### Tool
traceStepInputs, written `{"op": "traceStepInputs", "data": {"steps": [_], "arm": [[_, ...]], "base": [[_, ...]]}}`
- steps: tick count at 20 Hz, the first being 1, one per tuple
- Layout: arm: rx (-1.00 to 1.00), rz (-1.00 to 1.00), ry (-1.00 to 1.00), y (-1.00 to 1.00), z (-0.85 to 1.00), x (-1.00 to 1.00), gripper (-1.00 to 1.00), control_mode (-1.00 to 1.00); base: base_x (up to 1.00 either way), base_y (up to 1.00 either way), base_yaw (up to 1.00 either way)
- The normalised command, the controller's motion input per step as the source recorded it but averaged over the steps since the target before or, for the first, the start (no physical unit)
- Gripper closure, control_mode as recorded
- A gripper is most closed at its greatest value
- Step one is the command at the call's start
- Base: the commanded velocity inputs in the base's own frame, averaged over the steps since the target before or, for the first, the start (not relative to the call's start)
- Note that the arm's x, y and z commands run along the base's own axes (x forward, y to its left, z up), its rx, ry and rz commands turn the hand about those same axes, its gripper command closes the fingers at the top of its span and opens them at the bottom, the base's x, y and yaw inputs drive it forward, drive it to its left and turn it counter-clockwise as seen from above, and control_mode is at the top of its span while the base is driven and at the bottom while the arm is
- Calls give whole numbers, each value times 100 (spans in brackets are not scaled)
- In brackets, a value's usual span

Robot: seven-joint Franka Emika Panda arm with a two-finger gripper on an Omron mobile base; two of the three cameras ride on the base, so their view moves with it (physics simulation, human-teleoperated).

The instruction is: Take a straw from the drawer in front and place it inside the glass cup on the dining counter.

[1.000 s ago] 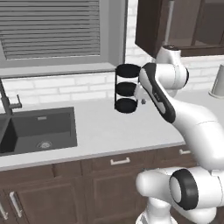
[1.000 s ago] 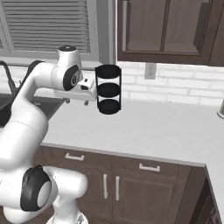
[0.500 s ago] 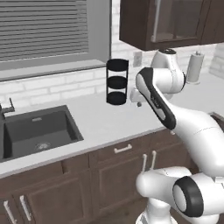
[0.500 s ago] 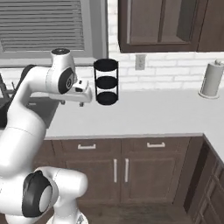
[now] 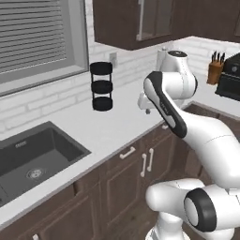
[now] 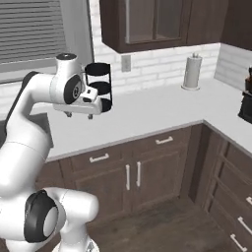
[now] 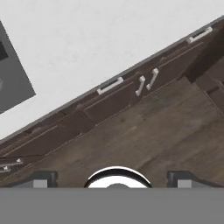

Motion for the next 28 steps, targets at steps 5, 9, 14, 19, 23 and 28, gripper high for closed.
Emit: {"op": "traceStepInputs", "data": {"steps": [5,9,14,19,23,28], "arm": [[0,0,0,0,0,0,-100,100],[0,0,0,0,0,0,-100,100],[0,0,0,0,0,0,-100,100],[0,0,0,0,0,0,-100,100],[8,-30,0,44,0,-13,-100,-100],[21,-28,0,-4,2,-70,-100,-100]], "base": [[-4,88,-52],[0,77,-44],[0,52,-44],[1,60,-47],[0,18,-11],[0,0,0]]}}
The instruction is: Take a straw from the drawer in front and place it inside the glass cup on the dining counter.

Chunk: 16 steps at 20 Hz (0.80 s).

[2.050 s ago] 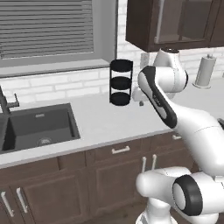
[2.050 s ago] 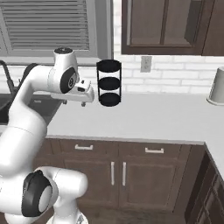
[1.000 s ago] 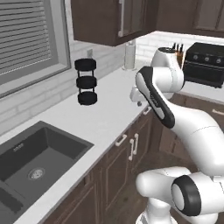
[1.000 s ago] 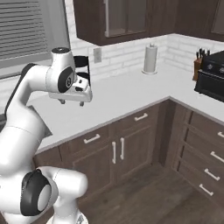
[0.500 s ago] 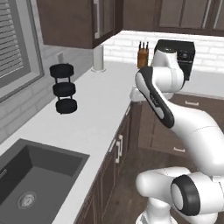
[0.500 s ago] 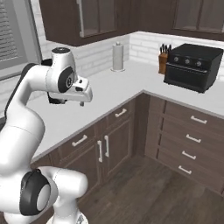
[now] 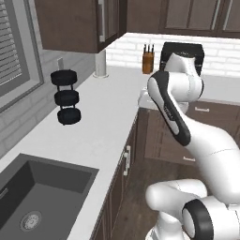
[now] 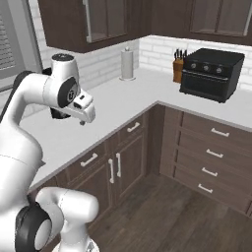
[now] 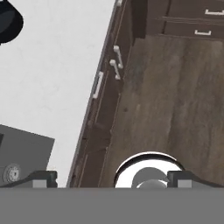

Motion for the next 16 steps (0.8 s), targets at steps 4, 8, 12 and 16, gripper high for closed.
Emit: {"op": "traceStepInputs", "data": {"steps": [4,8,12,16], "arm": [[39,-15,0,-72,2,-75,-100,-100],[52,-2,0,-95,-10,-12,-100,-100],[49,0,0,-67,-46,24,-100,-100],[39,0,-5,-36,-66,39,-100,-100]], "base": [[0,0,0],[0,0,0],[0,0,0],[0,0,0]]}}
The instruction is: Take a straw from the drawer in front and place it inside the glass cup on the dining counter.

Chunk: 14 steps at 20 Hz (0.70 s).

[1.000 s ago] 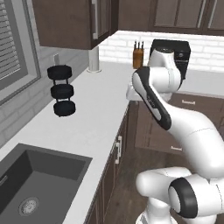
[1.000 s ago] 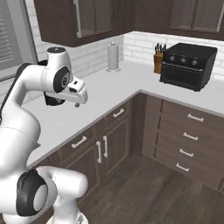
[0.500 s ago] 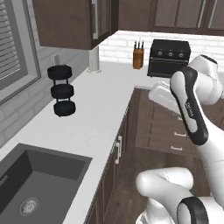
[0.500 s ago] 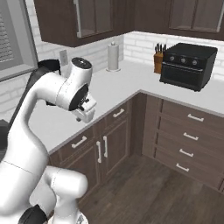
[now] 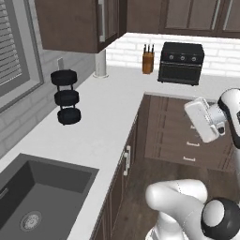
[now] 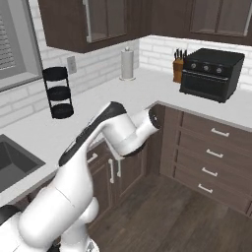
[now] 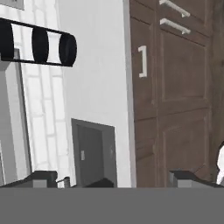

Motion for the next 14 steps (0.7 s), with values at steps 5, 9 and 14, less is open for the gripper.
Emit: {"op": "traceStepInputs", "data": {"steps": [5,9,14], "arm": [[27,0,-14,-5,-81,42,-100,-100],[14,0,-27,0,-78,20,-100,-100],[6,0,-28,21,-80,3,-100,-100]], "base": [[0,0,0],[0,0,0],[0,0,0]]}}
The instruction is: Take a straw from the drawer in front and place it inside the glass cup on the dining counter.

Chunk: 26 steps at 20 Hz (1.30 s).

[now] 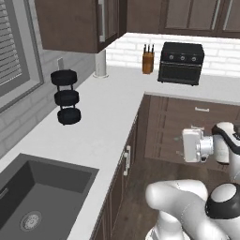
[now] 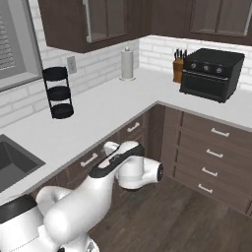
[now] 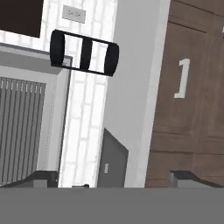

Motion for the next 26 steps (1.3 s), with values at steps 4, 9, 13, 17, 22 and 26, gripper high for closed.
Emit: {"op": "traceStepInputs", "data": {"steps": [4,9,13,17,22,26], "arm": [[4,0,-29,42,-64,15,-100,-100],[6,4,-19,16,-53,50,-100,-100],[9,8,-9,11,-38,58,-100,-100],[9,7,-6,13,-26,43,-100,-100],[4,5,-1,5,-33,29,-100,-100],[3,4,0,8,-38,17,-100,-100]], "base": [[0,0,0],[0,0,0],[0,0,0],[0,0,0],[0,0,0],[0,0,0]]}}
